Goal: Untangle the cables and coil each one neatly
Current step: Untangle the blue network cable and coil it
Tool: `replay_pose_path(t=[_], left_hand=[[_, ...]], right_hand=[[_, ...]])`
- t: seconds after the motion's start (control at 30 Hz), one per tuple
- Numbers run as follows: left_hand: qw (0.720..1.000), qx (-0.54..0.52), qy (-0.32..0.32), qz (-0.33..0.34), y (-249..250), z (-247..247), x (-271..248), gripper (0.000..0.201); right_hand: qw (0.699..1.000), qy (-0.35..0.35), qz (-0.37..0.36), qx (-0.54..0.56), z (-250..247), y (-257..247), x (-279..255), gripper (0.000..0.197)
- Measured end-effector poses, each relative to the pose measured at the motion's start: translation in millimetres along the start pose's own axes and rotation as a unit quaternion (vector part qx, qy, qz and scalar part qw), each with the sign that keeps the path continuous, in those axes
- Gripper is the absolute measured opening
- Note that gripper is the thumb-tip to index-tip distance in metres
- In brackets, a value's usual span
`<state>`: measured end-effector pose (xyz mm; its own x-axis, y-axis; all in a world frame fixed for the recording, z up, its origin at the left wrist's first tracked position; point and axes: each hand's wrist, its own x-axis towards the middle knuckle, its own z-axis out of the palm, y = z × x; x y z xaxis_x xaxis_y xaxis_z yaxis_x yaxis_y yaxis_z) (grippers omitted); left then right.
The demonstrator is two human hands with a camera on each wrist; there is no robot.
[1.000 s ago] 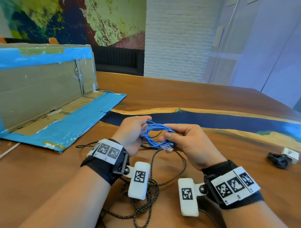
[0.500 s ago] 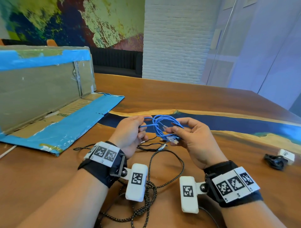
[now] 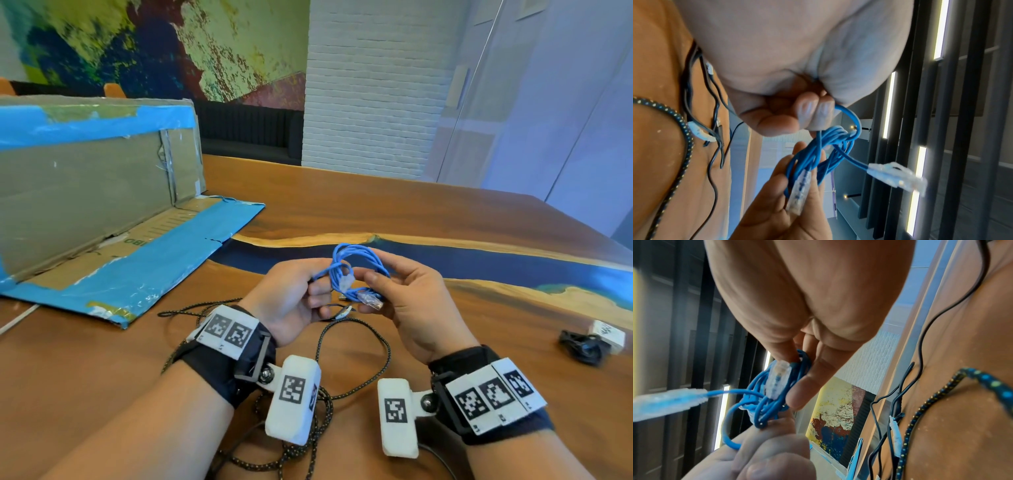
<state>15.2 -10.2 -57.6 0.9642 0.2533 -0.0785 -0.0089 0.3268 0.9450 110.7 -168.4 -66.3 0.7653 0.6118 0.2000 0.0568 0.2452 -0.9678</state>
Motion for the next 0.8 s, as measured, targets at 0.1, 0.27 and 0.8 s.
replay_pose_path(t=[0.1, 0.27, 0.8], left_hand=[[0.999, 0.010, -0.025, 0.037, 0, 5, -3, 0.038], [0.996, 0.004, -0.055, 0.072, -6, 9, -3, 0.030], [0.993, -0.088, 0.010, 0.080, -8, 12, 3, 0.033]], right_hand=[[1.000, 0.001, 0.009, -0.008, -1, 1, 0, 0.026], [0.999, -0.003, 0.028, -0.017, 0, 1, 0, 0.022], [0.987, -0.005, -0.143, -0.079, 18, -6, -9, 0.028]])
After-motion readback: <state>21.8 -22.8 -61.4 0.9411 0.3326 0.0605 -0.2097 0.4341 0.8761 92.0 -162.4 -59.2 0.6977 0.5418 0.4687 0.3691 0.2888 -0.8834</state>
